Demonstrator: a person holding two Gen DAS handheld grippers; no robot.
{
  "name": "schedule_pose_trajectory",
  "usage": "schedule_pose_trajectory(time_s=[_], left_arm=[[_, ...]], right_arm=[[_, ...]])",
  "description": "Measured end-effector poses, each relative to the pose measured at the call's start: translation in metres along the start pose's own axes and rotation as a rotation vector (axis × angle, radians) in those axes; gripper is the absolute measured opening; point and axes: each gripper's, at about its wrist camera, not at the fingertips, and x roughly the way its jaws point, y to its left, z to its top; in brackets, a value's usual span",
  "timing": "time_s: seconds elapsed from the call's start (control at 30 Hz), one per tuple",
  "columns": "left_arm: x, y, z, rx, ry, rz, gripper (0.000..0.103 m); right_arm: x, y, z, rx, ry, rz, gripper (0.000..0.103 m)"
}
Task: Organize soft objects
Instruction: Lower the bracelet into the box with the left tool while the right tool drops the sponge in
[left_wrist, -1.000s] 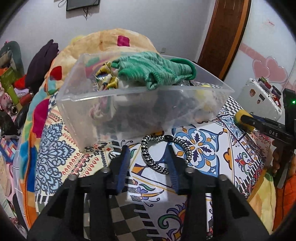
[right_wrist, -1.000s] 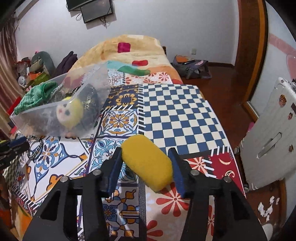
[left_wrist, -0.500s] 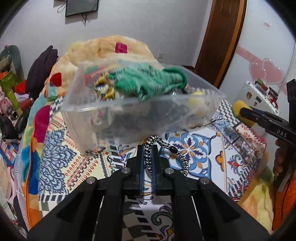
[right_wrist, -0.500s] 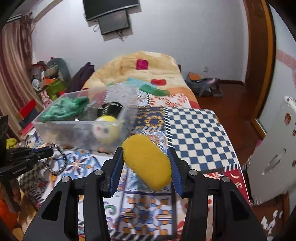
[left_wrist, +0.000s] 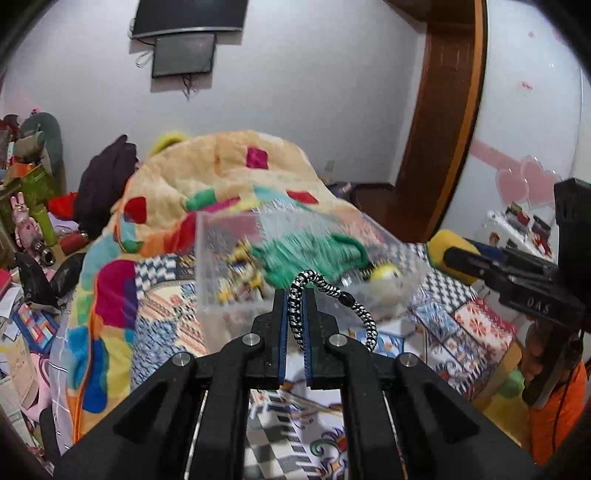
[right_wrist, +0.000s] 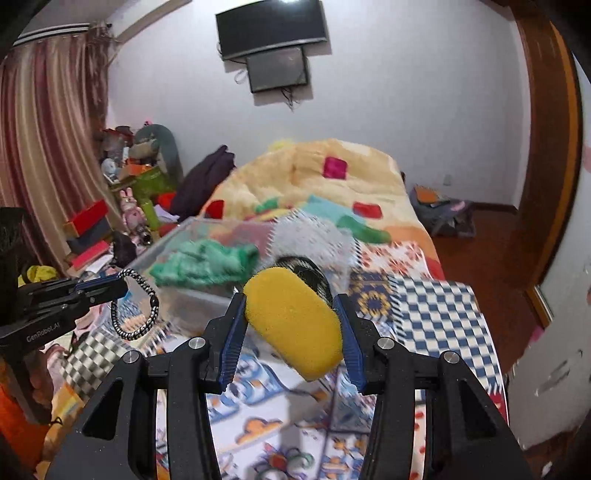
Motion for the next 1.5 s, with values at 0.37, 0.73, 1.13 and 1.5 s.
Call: schedule_pose_trajectory(time_s=[0.37, 0.73, 1.13, 1.5], left_arm=[[0.026, 0.031, 0.023, -0.041, -0.045, 0.123, 0.006], [0.064, 0.039, 0.008, -0.033, 0.041, 0.154, 0.006], [0.053, 0.029, 0.005, -0.007, 0.04, 0.141, 0.027], [0.001, 0.011, 0.019, 0.017, -0.113, 0.11, 0.048]], right_arm=[[0.028, 0.019, 0.025, -0.033, -0.05, 0.021, 0.044], [0.071, 0.019, 0.009, -0.023, 0.072, 0.026, 0.044], [0.068, 0.017, 0.009, -0.043, 0.097, -0.003, 0.062], [0.015, 0.027, 0.028, -0.06, -0.041, 0.031, 0.067]])
